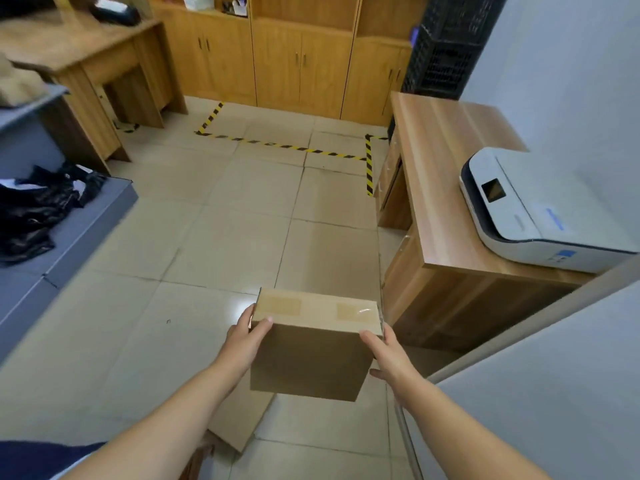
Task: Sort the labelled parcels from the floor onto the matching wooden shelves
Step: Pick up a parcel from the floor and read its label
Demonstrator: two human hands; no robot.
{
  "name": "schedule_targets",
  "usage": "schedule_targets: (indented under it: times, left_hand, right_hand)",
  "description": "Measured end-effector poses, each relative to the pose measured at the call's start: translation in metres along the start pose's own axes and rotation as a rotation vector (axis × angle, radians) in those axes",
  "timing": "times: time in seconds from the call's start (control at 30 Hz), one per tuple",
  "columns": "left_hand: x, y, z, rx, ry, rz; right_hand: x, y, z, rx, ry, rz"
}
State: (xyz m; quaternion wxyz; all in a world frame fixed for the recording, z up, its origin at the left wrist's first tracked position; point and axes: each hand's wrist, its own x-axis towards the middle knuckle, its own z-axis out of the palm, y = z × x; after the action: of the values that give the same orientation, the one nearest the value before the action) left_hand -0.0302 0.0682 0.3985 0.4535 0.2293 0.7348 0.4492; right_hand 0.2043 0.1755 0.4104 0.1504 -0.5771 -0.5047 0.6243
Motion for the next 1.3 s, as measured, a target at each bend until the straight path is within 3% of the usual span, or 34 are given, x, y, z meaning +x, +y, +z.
schedule_targets:
  times: [0.17,0.3,0.57,0.77,0.97,1.13,1.3]
  left_hand:
    - [-0.033,0.049,-0.034,-0.079,-0.007,0.003]
    - [-0.055,0.081,-0.057,-0.157,0.03,0.04]
    - [-0.082,0.128,-0.088,-0.134,0.094,0.181]
    - [-0.092,0.155,-0.094,-0.063,0.05,0.204]
    - [-0.099,0.167,-0.088,-0.147,0.089,0.221]
    - [-0.096,0.17,-0.078,-0.119,0.174,0.234]
    - [-0.094,0.174,-0.072,-0.147,0.148,0.276]
  right_hand:
    - [-0.037,-0.052,0.004,-0.063,0.049,-0.083]
    - [-0.058,-0.088,0.006,-0.119,0.112,-0.031]
    - [-0.094,-0.141,0.004,0.052,0.098,0.012]
    - [-0.105,-0.164,-0.002,0.16,0.1,-0.014]
    - [-0.105,-0.173,-0.004,0.045,0.184,-0.097]
    - [-0.11,-0.177,-0.008,0.071,0.149,-0.12]
    - [-0.114,-0.177,-0.019,0.104,0.096,-0.211]
